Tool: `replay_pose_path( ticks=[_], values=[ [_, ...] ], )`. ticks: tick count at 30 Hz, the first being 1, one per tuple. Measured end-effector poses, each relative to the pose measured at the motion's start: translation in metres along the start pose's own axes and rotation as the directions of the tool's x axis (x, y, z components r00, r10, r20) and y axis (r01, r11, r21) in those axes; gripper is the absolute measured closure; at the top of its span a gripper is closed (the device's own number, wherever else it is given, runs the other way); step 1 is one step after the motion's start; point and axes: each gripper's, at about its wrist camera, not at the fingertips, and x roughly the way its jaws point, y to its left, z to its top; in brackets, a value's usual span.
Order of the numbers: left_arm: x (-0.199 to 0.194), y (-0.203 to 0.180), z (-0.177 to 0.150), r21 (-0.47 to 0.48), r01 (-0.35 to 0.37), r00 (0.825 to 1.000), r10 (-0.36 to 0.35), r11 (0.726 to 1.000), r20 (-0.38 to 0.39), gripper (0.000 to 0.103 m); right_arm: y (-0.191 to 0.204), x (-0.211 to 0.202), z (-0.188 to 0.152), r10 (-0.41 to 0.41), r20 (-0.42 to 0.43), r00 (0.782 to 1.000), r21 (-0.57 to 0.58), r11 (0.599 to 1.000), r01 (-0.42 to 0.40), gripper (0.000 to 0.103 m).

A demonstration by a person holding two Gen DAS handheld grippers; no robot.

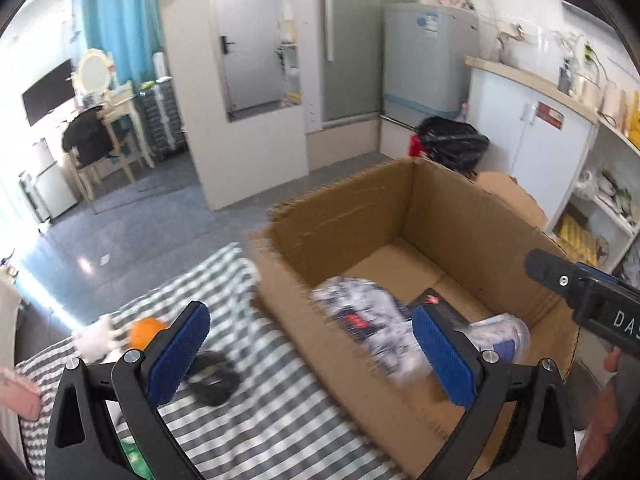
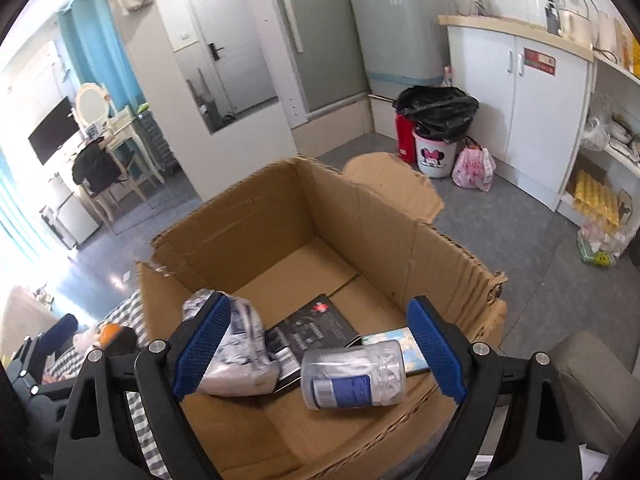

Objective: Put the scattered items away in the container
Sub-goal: 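Move both tools back over the table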

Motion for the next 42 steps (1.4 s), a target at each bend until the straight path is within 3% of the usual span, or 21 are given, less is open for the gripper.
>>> replay_pose_path(
  ticks=[5, 8, 13, 17, 20, 25, 30, 40, 42],
  values=[
    [-0.044, 0.062, -0.017, -0.093, -0.118, 0.992, 0.122, 0.989, 0.037, 0.000, 0.041, -0.016, -0.014, 0.104, 0.013, 0.994, -0.090, 0.991, -0.102, 0.013],
    [-0.067, 0.115, -0.033, -0.171, -0.221, 0.973, 0.229, 0.960, 0.030, 0.000, 0.074, -0.025, -0.026, 0.178, 0.016, 0.984, -0.170, 0.970, -0.173, 0.013],
    [-0.087, 0.194, -0.078, -0.259, -0.304, 0.952, 0.304, 0.917, -0.042, 0.000, 0.133, -0.021, -0.054, 0.268, -0.040, 0.963, -0.288, 0.919, -0.268, 0.013],
    [-0.078, 0.226, -0.121, -0.321, -0.322, 0.947, 0.305, 0.891, -0.105, 0.000, 0.170, -0.001, -0.077, 0.249, -0.081, 0.965, -0.360, 0.896, -0.261, 0.013],
    [-0.067, 0.230, -0.141, -0.329, -0.312, 0.950, 0.290, 0.891, -0.116, 0.000, 0.192, 0.020, -0.090, 0.217, -0.123, 0.968, -0.395, 0.884, -0.248, 0.013],
    [-0.041, 0.224, -0.157, -0.266, -0.300, 0.954, 0.280, 0.916, -0.112, 0.000, 0.209, 0.056, -0.102, 0.156, -0.173, 0.973, -0.422, 0.880, -0.216, 0.013],
    [-0.019, 0.221, -0.149, -0.233, -0.289, 0.957, 0.275, 0.928, -0.091, 0.000, 0.226, 0.088, -0.104, 0.107, -0.190, 0.976, -0.442, 0.878, -0.182, 0.013],
    [0.021, 0.231, -0.148, -0.243, -0.267, 0.960, 0.235, 0.933, -0.154, 0.000, 0.250, 0.140, -0.110, 0.035, -0.229, 0.973, -0.468, 0.872, -0.142, 0.013],
    [0.023, 0.232, -0.149, -0.253, -0.252, 0.963, 0.216, 0.934, -0.161, 0.004, 0.253, 0.144, -0.112, 0.024, -0.231, 0.973, -0.478, 0.868, -0.136, 0.013]
  ],
)
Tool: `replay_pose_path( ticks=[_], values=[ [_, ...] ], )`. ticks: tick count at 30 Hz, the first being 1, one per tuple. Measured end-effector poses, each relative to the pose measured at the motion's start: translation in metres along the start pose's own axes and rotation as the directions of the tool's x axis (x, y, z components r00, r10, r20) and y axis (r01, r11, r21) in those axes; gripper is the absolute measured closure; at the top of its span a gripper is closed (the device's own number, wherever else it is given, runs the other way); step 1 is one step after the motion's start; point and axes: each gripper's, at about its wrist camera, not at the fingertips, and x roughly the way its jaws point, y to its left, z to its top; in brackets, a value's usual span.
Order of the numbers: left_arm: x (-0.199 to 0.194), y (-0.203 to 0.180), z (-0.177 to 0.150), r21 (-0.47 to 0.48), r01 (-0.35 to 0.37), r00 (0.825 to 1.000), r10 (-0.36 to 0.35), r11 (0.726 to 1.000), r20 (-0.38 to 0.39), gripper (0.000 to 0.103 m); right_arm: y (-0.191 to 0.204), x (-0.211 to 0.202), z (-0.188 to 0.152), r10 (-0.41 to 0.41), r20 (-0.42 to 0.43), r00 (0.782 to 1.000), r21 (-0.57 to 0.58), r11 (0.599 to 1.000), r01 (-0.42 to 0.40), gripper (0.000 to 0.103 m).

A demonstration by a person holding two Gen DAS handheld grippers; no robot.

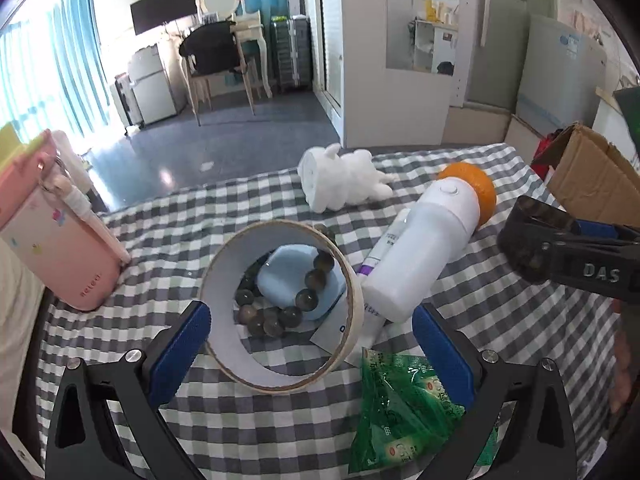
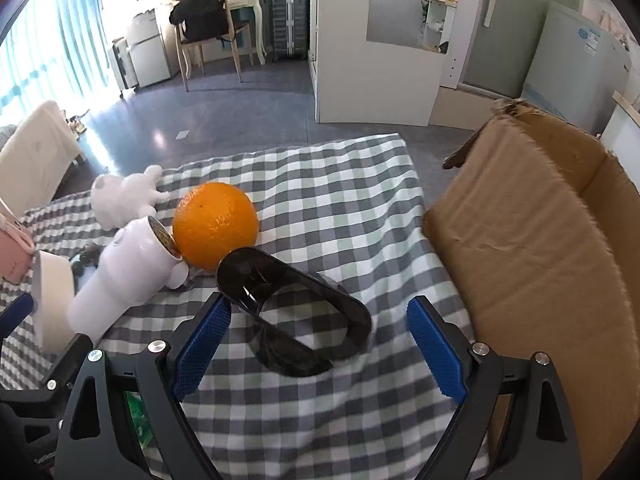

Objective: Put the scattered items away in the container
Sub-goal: 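Move both tools back over the table, then grasp the tape roll rim with the left tool while the right tool grasps the black glasses case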

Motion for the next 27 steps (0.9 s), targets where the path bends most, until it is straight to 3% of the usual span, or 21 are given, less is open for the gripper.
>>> replay_pose_path(
  ticks=[2, 3, 4, 6, 7, 12, 16, 27],
  values=[
    [0.004, 0.002, 0.000, -0.006, 0.017, 1.000, -0.017, 1.000, -0.023, 0.019, 0.002, 0.004, 0.000, -0.003, -0.011, 1.000, -0.008, 1.000, 0.003, 0.014],
    [0.007, 0.001, 0.000, -0.007, 0.017, 0.999, -0.017, 1.000, -0.036, 0.025, 0.002, 0.005, -0.001, 0.002, -0.015, 1.000, -0.009, 1.000, -0.003, 0.019],
    [0.011, 0.001, -0.001, -0.008, 0.012, 0.998, -0.012, 1.000, -0.059, 0.039, 0.002, 0.006, -0.001, 0.015, -0.022, 1.000, -0.010, 1.000, -0.015, 0.028],
    [0.010, 0.004, -0.002, -0.014, 0.025, 0.998, -0.025, 1.000, -0.059, 0.048, 0.003, 0.007, -0.002, 0.025, -0.037, 0.999, -0.016, 1.000, -0.026, 0.038],
    [0.008, 0.005, -0.003, -0.015, 0.029, 0.998, -0.029, 0.999, -0.055, 0.059, 0.003, 0.007, -0.003, 0.023, -0.037, 0.999, -0.020, 1.000, -0.024, 0.038],
    [0.002, 0.003, -0.003, -0.004, 0.041, 0.998, -0.041, 0.999, -0.052, 0.090, 0.004, -0.003, -0.005, 0.031, -0.022, 0.999, -0.023, 0.999, -0.032, 0.038],
    [-0.006, 0.000, -0.003, 0.022, -0.001, 0.999, 0.002, 1.000, -0.045, 0.091, 0.006, -0.017, -0.005, 0.043, 0.002, 0.999, -0.029, 0.999, -0.043, 0.038],
    [-0.053, 0.000, 0.005, 0.007, -0.027, 0.999, 0.027, 1.000, 0.034, 0.095, 0.008, -0.059, -0.014, 0.106, 0.049, 0.993, -0.037, 0.994, -0.104, 0.039]
  ],
)
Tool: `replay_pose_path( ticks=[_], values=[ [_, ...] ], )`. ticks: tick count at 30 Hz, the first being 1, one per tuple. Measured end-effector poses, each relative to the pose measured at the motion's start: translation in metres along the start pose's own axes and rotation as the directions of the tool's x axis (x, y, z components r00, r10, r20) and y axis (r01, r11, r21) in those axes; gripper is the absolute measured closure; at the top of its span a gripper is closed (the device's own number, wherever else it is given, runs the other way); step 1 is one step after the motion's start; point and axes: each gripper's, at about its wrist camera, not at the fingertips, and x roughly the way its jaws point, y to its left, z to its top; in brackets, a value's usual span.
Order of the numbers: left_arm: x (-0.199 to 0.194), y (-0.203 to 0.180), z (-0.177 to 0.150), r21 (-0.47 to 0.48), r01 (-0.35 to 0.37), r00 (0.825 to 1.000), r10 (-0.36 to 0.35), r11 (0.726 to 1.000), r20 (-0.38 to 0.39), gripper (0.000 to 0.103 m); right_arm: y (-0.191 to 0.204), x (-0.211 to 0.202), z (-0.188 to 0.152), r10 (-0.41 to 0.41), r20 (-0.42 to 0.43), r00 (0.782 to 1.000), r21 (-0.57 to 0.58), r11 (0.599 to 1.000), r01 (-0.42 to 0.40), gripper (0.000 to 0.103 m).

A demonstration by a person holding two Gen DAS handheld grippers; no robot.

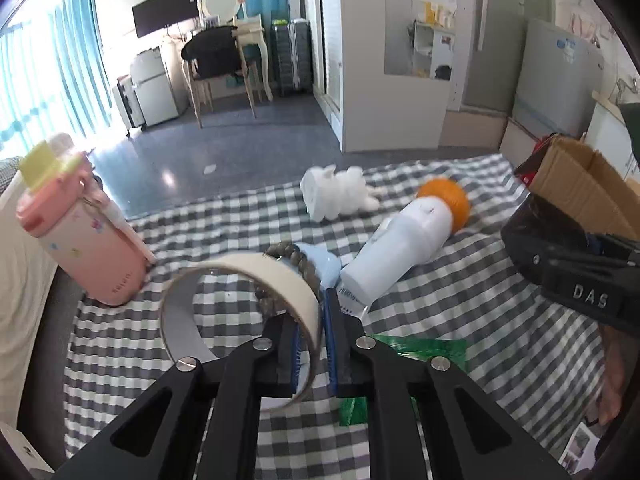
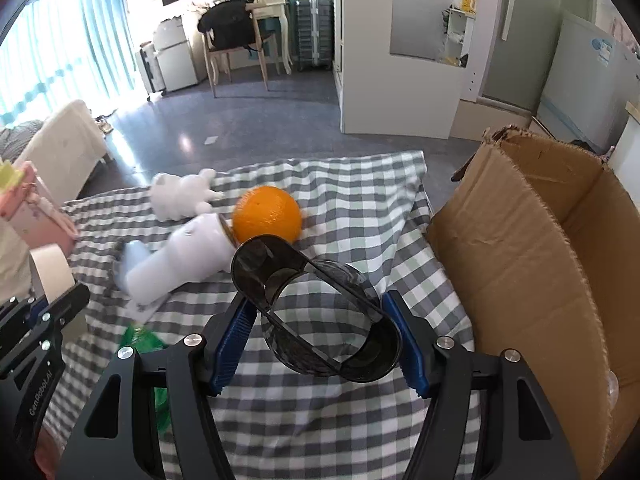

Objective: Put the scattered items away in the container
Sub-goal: 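Grasp the tape roll rim with the left tool while the right tool grasps the black glasses case, then carry the tape roll and glasses case into the cardboard box and release both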

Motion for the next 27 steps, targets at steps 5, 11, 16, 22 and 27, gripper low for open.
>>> replay_pose_path(
  ticks=[5, 11, 16, 22, 27],
  values=[
    [-0.032, -0.006, 0.004, 0.006, -0.008, 0.998, 0.008, 1.000, 0.062, 0.096, 0.004, -0.023, -0.001, 0.044, 0.031, 0.999, -0.018, 0.999, -0.043, 0.039],
    [-0.052, -0.005, 0.010, -0.009, -0.028, 0.994, 0.028, 1.000, 0.104, 0.096, 0.015, -0.042, -0.007, 0.104, 0.055, 0.993, -0.051, 0.994, -0.101, 0.039],
    [-0.064, 0.005, 0.007, -0.044, -0.049, 0.992, 0.054, 0.998, 0.114, 0.095, 0.021, -0.056, -0.010, 0.145, 0.077, 0.986, -0.067, 0.988, -0.140, 0.039],
    [-0.080, 0.009, 0.008, -0.062, -0.064, 0.988, 0.072, 0.996, 0.137, 0.095, 0.031, -0.090, -0.011, 0.151, 0.151, 0.977, -0.096, 0.986, -0.138, 0.040],
    [-0.097, 0.003, 0.015, -0.065, -0.036, 0.983, 0.047, 0.997, 0.177, 0.095, 0.034, -0.121, -0.009, 0.140, 0.227, 0.964, -0.124, 0.986, -0.114, 0.041]
  ],
)
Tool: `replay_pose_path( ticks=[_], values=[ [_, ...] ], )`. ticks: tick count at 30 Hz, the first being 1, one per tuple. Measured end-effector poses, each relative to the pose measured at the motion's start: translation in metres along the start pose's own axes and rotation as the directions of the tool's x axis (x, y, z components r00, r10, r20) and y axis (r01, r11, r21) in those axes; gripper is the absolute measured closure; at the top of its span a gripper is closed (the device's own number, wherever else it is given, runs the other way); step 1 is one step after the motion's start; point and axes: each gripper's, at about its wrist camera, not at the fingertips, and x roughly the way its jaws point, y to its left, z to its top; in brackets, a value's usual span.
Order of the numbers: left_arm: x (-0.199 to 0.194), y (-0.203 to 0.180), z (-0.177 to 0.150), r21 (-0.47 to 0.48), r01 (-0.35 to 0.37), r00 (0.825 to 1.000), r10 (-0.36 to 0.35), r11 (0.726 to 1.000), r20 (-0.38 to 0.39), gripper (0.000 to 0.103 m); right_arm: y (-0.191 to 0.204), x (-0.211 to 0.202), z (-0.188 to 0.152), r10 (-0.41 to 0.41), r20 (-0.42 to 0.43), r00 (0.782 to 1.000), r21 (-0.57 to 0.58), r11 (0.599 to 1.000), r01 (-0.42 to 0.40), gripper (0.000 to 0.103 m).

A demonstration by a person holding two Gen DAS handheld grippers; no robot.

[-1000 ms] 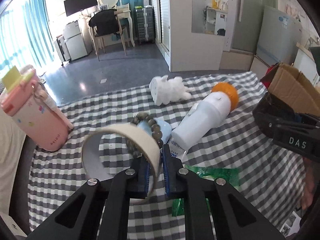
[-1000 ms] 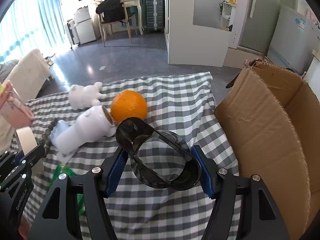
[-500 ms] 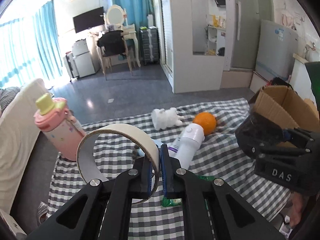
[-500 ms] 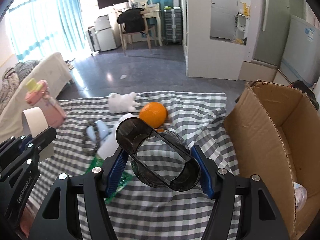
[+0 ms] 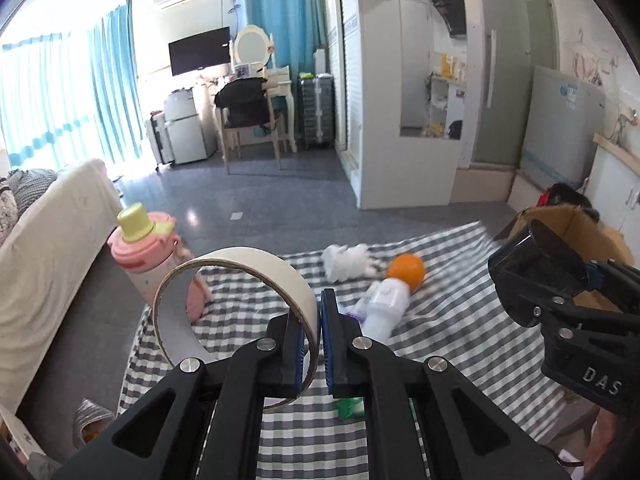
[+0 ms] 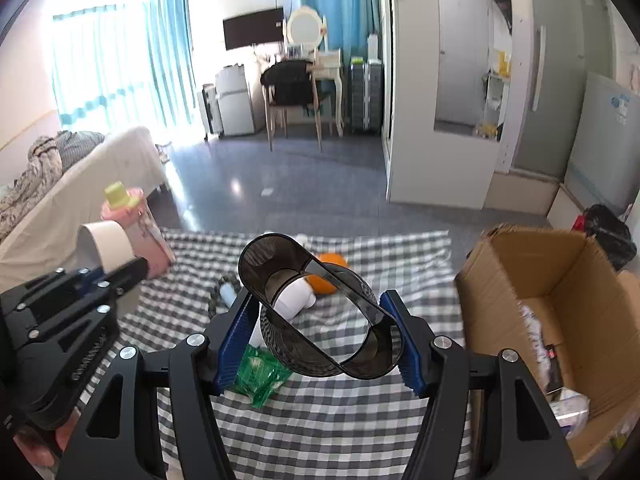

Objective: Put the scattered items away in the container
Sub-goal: 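Carry the tape roll and glasses case into the cardboard box and release both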

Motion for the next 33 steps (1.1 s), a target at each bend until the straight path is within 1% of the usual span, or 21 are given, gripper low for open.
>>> replay_pose_path(
  ticks=[3, 8, 12, 17, 20, 22, 26, 30, 32, 33],
  values=[
    [-0.007, -0.011, 0.007, 0.017, 0.012, 1.000, -0.012, 1.000, 0.025, 0.095, -0.003, -0.012, 0.002, -0.009, 0.026, 1.000, 0.007, 1.000, 0.008, 0.041],
    [-0.019, -0.040, 0.016, 0.069, 0.069, 0.996, -0.072, 0.995, 0.053, 0.095, -0.022, -0.033, 0.000, -0.045, 0.057, 0.997, 0.033, 0.998, 0.044, 0.041],
    [-0.028, -0.079, 0.025, 0.129, 0.127, 0.988, -0.137, 0.984, 0.075, 0.095, -0.047, -0.052, -0.003, -0.090, 0.073, 0.993, 0.069, 0.994, 0.085, 0.041],
    [-0.033, -0.134, 0.034, 0.207, 0.202, 0.972, -0.223, 0.957, 0.079, 0.095, -0.088, -0.072, -0.007, -0.177, 0.087, 0.980, 0.135, 0.977, 0.165, 0.041],
    [-0.033, -0.171, 0.039, 0.254, 0.255, 0.958, -0.279, 0.933, 0.063, 0.095, -0.121, -0.084, -0.011, -0.223, 0.087, 0.971, 0.194, 0.960, 0.203, 0.041],
    [-0.031, -0.198, 0.042, 0.287, 0.285, 0.949, -0.311, 0.915, 0.050, 0.095, -0.145, -0.093, -0.015, -0.265, 0.085, 0.960, 0.236, 0.942, 0.239, 0.041],
    [-0.025, -0.243, 0.044, 0.343, 0.337, 0.931, -0.364, 0.877, 0.016, 0.095, -0.193, -0.103, -0.025, -0.336, 0.047, 0.941, 0.309, 0.900, 0.306, 0.041],
    [-0.008, -0.287, 0.038, 0.387, 0.393, 0.913, -0.405, 0.834, -0.053, 0.095, -0.236, -0.101, -0.039, -0.372, -0.018, 0.928, 0.371, 0.859, 0.352, 0.041],
    [0.005, -0.307, 0.034, 0.387, 0.433, 0.898, -0.426, 0.814, -0.110, 0.095, -0.253, -0.096, -0.047, -0.375, -0.051, 0.926, 0.391, 0.845, 0.364, 0.041],
    [0.012, -0.316, 0.030, 0.389, 0.444, 0.894, -0.427, 0.807, -0.136, 0.095, -0.261, -0.092, -0.052, -0.375, -0.068, 0.924, 0.399, 0.839, 0.370, 0.041]
  ],
)
